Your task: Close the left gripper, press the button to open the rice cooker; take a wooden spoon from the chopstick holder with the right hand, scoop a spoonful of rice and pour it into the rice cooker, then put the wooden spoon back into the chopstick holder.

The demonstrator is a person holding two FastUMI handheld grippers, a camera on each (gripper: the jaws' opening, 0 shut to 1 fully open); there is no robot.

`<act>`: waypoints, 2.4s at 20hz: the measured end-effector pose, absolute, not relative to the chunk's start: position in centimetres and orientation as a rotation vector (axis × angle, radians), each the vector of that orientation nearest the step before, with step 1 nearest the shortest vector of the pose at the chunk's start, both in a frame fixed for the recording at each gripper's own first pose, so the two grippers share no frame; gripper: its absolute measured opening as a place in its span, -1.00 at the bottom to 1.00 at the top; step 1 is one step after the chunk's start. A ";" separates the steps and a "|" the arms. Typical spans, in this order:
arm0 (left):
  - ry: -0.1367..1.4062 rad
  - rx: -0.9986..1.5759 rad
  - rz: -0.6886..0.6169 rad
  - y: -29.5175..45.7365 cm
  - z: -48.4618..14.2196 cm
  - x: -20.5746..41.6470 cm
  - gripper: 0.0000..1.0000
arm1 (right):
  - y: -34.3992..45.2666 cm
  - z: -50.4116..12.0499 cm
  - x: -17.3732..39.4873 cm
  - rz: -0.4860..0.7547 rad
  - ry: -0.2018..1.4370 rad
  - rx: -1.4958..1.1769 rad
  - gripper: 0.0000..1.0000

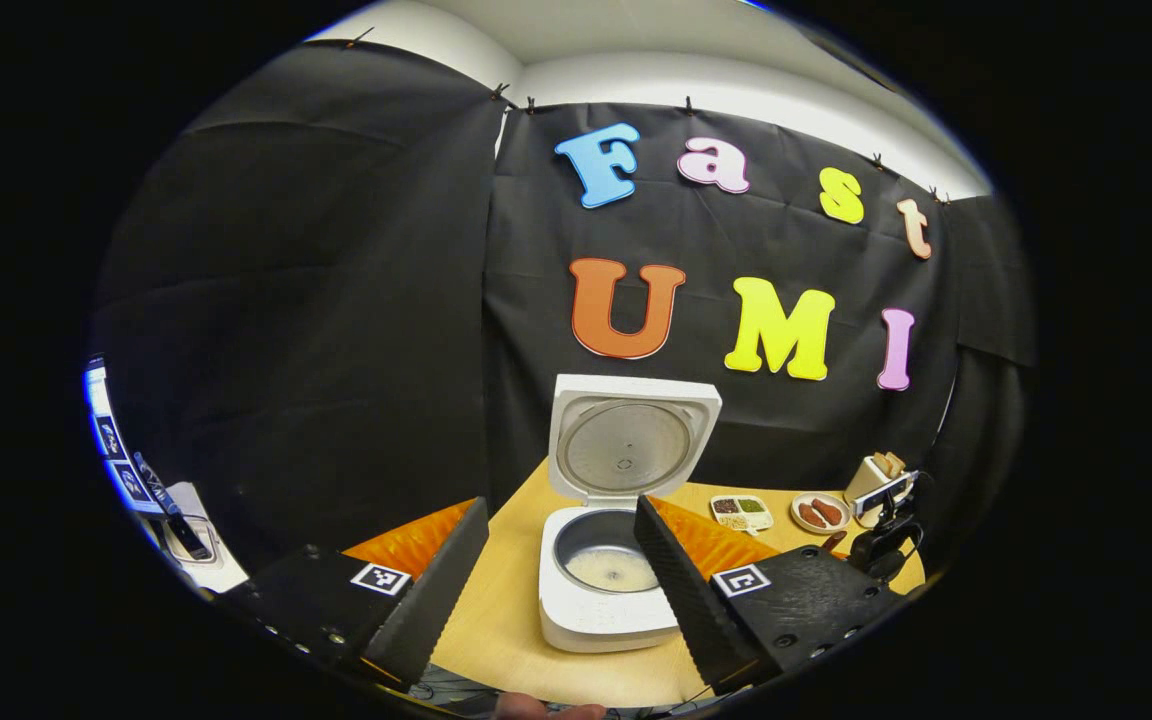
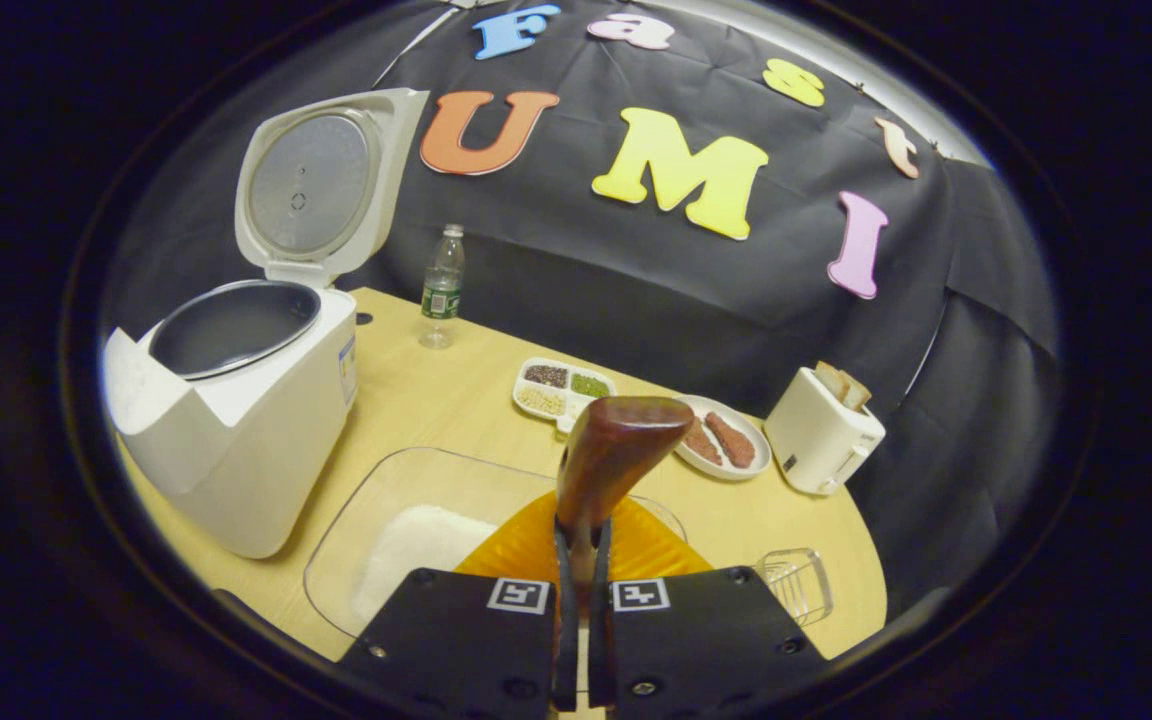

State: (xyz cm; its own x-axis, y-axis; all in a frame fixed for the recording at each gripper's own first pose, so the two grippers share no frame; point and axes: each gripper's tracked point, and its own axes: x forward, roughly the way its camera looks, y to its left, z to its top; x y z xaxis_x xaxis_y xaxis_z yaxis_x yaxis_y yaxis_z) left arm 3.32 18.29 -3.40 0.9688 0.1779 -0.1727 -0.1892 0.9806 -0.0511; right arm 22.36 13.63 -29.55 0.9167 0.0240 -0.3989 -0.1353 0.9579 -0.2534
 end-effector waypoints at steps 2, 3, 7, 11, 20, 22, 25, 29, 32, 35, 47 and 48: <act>0.170 -0.073 0.188 18.3 -3.6 3.2 0.89 | 15.3 -30.3 22.1 0.127 0.427 -0.218 -0.82; 0.175 -0.073 0.187 18.2 -3.8 3.3 0.89 | 15.7 -30.5 22.0 0.143 0.438 -0.188 -0.81; 0.183 -0.067 0.186 18.3 -4.1 3.0 0.89 | 17.1 -30.7 21.7 0.172 0.490 -0.022 -0.81; 0.175 -0.069 0.202 18.6 -3.9 2.8 0.89 | 17.7 -30.8 21.3 0.180 0.561 0.228 -0.81; 0.176 -0.061 0.210 17.5 -3.6 2.3 0.89 | 16.7 -30.4 21.2 0.165 0.639 0.634 -0.80; 0.175 -0.061 0.207 16.9 -3.3 2.3 0.89 | 15.7 -30.2 21.4 0.167 0.636 0.692 -0.81; 0.171 -0.059 0.200 15.7 -3.1 2.7 0.89 | 14.2 -29.5 21.3 0.165 0.625 0.773 -0.81; 0.167 -0.061 0.184 13.7 -2.9 3.1 0.89 | 11.3 -28.0 21.3 0.164 0.600 0.875 -0.81; 0.158 -0.059 0.175 12.5 -2.7 3.4 0.89 | 9.6 -25.8 21.4 0.193 0.568 0.976 -0.81; 0.144 -0.052 0.176 11.7 -2.4 3.4 0.89 | 8.8 -23.0 21.6 0.216 0.538 1.023 -0.82; 0.114 -0.038 0.279 15.4 -2.8 0.7 0.89 | 21.9 -10.0 25.7 0.471 0.474 0.970 -0.82; 0.111 -0.042 0.292 16.0 -2.9 0.4 0.89 | 23.5 -9.6 26.0 0.488 0.479 0.942 -0.82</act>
State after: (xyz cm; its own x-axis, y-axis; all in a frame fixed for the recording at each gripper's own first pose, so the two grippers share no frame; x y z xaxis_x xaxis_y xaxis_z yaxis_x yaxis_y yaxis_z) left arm 0.41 15.98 -2.87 0.9517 0.2847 -0.1153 -0.2893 0.9569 -0.0248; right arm 26.03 23.48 -9.56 0.7914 0.5865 -0.1724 -0.1841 0.4976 0.8477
